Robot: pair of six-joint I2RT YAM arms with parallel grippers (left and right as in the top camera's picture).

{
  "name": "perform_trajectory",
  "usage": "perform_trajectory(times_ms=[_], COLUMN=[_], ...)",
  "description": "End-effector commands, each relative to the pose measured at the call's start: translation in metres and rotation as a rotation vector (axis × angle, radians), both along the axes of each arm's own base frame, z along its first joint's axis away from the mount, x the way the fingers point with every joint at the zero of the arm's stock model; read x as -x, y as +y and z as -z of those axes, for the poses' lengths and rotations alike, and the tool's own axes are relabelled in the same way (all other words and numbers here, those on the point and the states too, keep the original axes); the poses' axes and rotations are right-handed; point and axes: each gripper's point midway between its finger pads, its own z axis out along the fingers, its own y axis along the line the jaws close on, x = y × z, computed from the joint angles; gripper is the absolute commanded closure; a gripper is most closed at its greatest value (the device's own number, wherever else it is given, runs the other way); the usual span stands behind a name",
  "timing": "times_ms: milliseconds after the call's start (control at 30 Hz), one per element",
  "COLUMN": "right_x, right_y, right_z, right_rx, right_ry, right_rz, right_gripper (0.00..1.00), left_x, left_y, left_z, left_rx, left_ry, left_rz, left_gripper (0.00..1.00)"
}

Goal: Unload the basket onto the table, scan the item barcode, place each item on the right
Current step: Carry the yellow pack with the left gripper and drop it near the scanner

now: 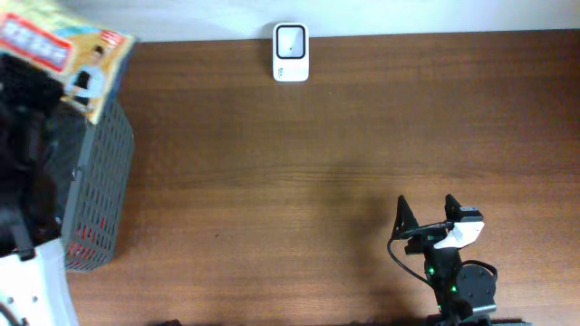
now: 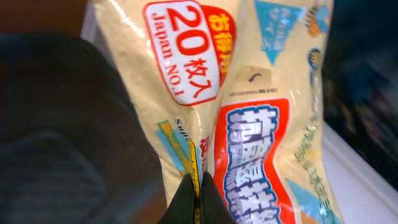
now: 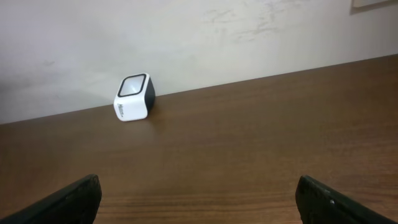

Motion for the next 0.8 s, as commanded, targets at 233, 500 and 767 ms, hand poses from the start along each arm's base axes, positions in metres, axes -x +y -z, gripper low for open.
perform_trajectory(times_ms=[233,500,767], right_x=[0.000,0.000,0.000], right_y=[0.000,0.000,0.000], right_z=[0.003,0.003,0.003], right_rx=[0.004,0.004,0.004], right_ry=[0.005,0.005,0.005], right_rz=[0.000,0.000,0.000], right_gripper=[0.02,0.02,0.02], left_x=[-0.097,-0.073,-0.086], left_y=[-0.311,-0.436,-0.411], left_z=[0.233,0.383,0.203], left_rx=[-0.112,-0.214,-0.288], left_ry=[0.542,0.708,0.563], left_rz=[0.747,0.965,1.081], left_gripper=[1.00,0.99,0.00])
